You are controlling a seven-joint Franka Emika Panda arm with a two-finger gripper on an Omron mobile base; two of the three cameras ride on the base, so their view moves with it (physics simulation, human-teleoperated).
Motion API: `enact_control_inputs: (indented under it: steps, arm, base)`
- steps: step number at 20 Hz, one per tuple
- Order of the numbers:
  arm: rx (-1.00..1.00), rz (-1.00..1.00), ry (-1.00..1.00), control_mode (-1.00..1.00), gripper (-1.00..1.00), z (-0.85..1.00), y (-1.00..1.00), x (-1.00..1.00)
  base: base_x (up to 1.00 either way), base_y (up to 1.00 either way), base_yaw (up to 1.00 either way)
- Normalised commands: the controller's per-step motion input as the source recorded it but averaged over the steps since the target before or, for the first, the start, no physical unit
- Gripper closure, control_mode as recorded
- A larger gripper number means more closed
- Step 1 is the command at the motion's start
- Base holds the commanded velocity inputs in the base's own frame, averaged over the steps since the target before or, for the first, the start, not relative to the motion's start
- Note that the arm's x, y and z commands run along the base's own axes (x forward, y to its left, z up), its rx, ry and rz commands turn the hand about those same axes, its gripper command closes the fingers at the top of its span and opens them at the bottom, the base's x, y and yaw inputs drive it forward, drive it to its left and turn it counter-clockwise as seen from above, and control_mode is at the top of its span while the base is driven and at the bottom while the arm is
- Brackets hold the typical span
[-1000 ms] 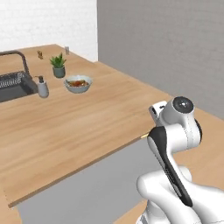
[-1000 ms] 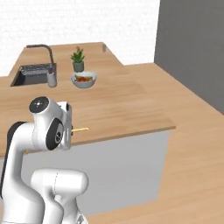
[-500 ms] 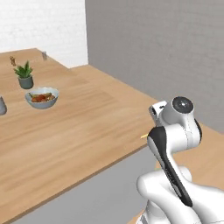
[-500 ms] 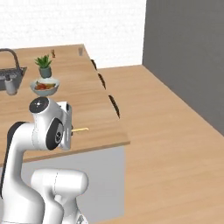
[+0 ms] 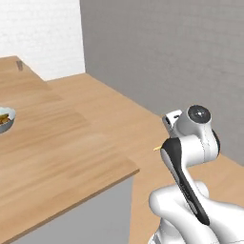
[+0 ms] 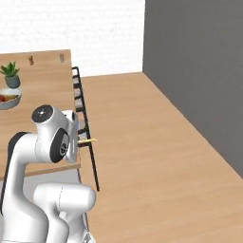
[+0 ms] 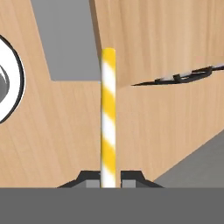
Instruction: Take a straw from the drawer in front and place it inside the glass cup on the dining counter.
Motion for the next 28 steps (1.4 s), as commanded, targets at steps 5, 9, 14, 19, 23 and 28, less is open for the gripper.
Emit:
enact_control_inputs:
  steps: [5, 9, 14, 19, 23, 28]
  arm:
    - [0.00, 0.00, 0.00, 1.00, 1.00, 0.00, 0.00, 0.00]
    - [0.00, 0.00, 0.00, 1.00, 1.00, 0.00, 0.00, 0.00]
    - [0.00, 0.00, 0.00, 1.00, 1.00, 0.00, 0.00, 0.00]
    - [0.00, 0.00, 0.00, 1.00, 1.00, 0.00, 0.00, 0.00]
    - [0.00, 0.00, 0.00, 1.00, 1.00, 0.00, 0.00, 0.00]
    - [0.00, 0.00, 0.00, 1.00, 1.00, 0.00, 0.00, 0.00]
  base:
    - [0.31, -1.00, 0.16]
    - [0.23, -1.00, 0.23]
    - [0.52, -0.92, 0.45]
    - [0.75, -0.79, 0.53]
    - [0.93, -0.81, 0.50]
    - [1.00, -0.70, 0.45]
